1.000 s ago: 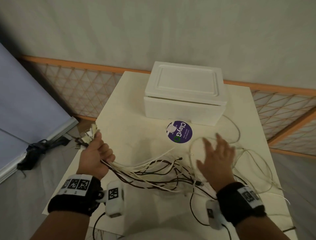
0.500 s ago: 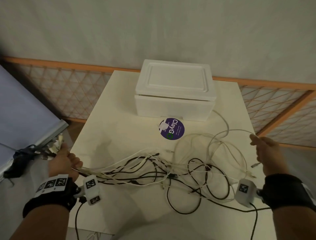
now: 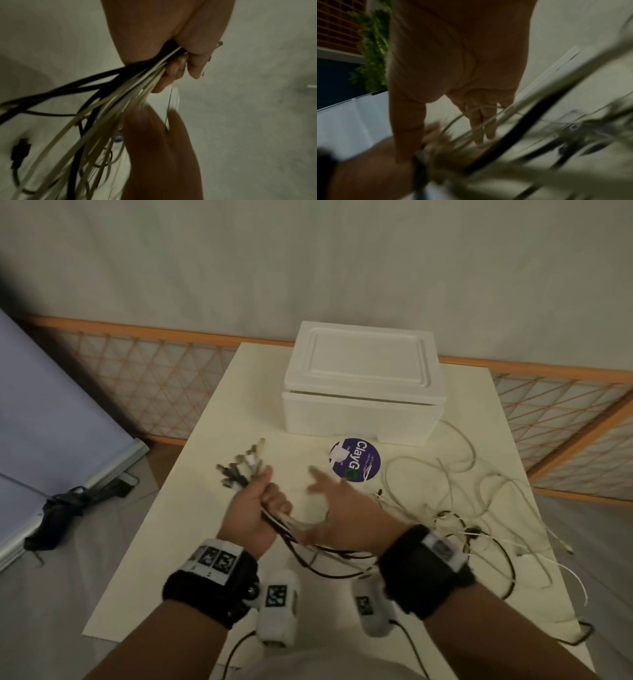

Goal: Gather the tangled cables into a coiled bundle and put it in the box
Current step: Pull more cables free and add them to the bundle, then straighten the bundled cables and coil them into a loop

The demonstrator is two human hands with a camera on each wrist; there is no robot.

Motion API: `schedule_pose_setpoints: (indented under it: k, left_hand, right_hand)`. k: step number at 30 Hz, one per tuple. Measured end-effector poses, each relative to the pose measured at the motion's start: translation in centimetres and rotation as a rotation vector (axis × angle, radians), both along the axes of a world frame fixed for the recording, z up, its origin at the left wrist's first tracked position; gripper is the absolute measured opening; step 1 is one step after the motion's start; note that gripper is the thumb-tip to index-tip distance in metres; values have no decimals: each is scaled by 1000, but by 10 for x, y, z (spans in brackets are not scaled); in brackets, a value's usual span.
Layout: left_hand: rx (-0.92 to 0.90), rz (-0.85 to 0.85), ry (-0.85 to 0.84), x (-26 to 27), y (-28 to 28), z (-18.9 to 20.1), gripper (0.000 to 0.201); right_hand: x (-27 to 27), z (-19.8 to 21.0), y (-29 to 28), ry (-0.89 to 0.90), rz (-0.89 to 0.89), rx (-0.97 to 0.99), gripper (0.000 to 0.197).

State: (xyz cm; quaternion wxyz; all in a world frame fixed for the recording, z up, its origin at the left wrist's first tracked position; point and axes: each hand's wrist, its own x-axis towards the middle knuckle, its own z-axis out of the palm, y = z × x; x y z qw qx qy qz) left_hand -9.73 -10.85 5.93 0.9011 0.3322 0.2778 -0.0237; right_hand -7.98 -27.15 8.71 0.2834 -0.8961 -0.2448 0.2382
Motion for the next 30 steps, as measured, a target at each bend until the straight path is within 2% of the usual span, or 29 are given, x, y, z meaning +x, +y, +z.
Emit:
schedule_pose_setpoints:
  k: [1, 4, 5, 8, 11, 13, 16, 18, 21, 22, 23, 24, 25, 26, 27, 30]
  left_hand:
    - [-12, -24, 12, 2, -11, 3, 37]
    - [46, -4, 78, 10, -13, 4, 35]
    - [36, 24, 103, 11, -8, 2, 33]
    - [-23, 116, 157, 13, 6, -5, 34]
    - [-10, 165, 150, 15, 23, -5, 32]
    - [32, 147, 162, 19, 35, -2, 28]
    - [125, 24, 181, 19, 42, 2, 8]
    - [309, -76, 227, 17, 44, 1, 33]
    - [866, -130, 249, 11, 37, 7, 98]
    - [1099, -217, 144, 9, 31, 11, 114]
    - [1322, -394, -35, 7, 22, 17, 119]
    - [1465, -626, -254, 4, 11, 25, 119]
    - [1517, -846, -424, 4, 2, 27, 117]
    - [1508, -980, -516, 5, -7, 30, 115]
    - [1527, -991, -559, 7, -12, 30, 110]
    - [1720, -848, -570, 15, -17, 36, 91]
  right_hand:
    - [-2, -6, 17, 25, 68, -61, 89]
    - [-7, -18, 36, -11, 50, -108, 40]
    - [-9, -22, 35, -60, 65, -140, 31]
    - [-8, -28, 23, -247, 159, -242, 24]
    - [1, -27, 3, -286, 147, -312, 24]
    - [7, -26, -10, -321, 122, -330, 23]
    - [11, -23, -15, -395, 134, -323, 18]
    - [15, -19, -13, -378, 123, -323, 16]
    - [20, -12, -7, -340, 130, -331, 18]
    - [20, -8, -4, -344, 138, -329, 20]
    - [20, -4, -1, -354, 147, -323, 22]
    - [21, 1, 3, -369, 157, -313, 23]
    - [22, 5, 6, -383, 170, -301, 23]
    - [23, 10, 8, -389, 189, -298, 23]
    - [25, 14, 10, -395, 209, -308, 23]
    - [27, 19, 10, -462, 206, -355, 25]
